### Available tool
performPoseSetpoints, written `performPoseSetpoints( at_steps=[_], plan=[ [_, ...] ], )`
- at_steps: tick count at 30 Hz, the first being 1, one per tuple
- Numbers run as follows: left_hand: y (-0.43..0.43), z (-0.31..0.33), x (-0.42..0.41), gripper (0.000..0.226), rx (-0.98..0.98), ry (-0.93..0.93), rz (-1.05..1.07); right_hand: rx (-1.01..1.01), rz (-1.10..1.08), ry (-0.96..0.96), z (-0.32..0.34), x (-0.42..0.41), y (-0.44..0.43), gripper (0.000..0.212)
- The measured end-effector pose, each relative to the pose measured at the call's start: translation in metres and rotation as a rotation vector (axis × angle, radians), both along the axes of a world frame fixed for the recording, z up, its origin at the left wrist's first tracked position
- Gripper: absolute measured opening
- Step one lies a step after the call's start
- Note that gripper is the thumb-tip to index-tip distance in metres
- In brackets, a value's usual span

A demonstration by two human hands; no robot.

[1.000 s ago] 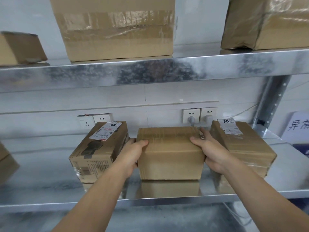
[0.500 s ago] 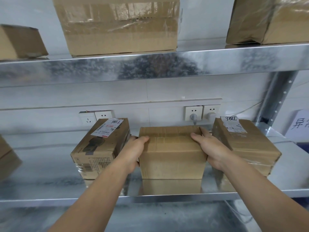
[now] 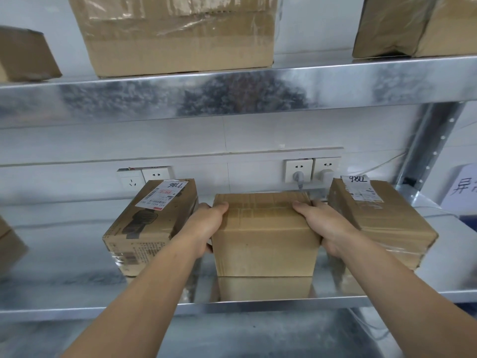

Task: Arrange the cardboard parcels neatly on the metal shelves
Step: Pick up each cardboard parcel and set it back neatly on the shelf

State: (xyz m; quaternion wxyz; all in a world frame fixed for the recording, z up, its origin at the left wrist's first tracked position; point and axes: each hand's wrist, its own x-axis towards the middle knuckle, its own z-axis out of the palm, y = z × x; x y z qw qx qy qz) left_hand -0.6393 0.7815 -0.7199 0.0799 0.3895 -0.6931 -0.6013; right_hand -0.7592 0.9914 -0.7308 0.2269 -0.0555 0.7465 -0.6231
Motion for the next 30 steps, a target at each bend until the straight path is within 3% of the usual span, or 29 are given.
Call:
performPoseSetpoints(
  at_steps=[7,16,27,30],
  plan=[
    [-0.005,-0.004,-0.005,0.034,-0.051,0.000,-0.022,0.101,0.016,0.116,0.005,0.001,0.000,0.035],
    [-0.012,-0.010,-0.010,0.034,-0.133,0.001,-0.063,0.213,0.014,0.256,0.000,-0.003,-0.002,0.023],
    [-0.008,-0.009,-0.011,0.027,-0.173,0.000,-0.062,0.242,0.003,0.263,-0.001,-0.001,-0.004,0.028],
    [-0.003,-0.006,-0.007,0.035,-0.163,0.000,-0.046,0.225,-0.002,0.254,0.001,0.001,-0.004,0.024]
  ],
)
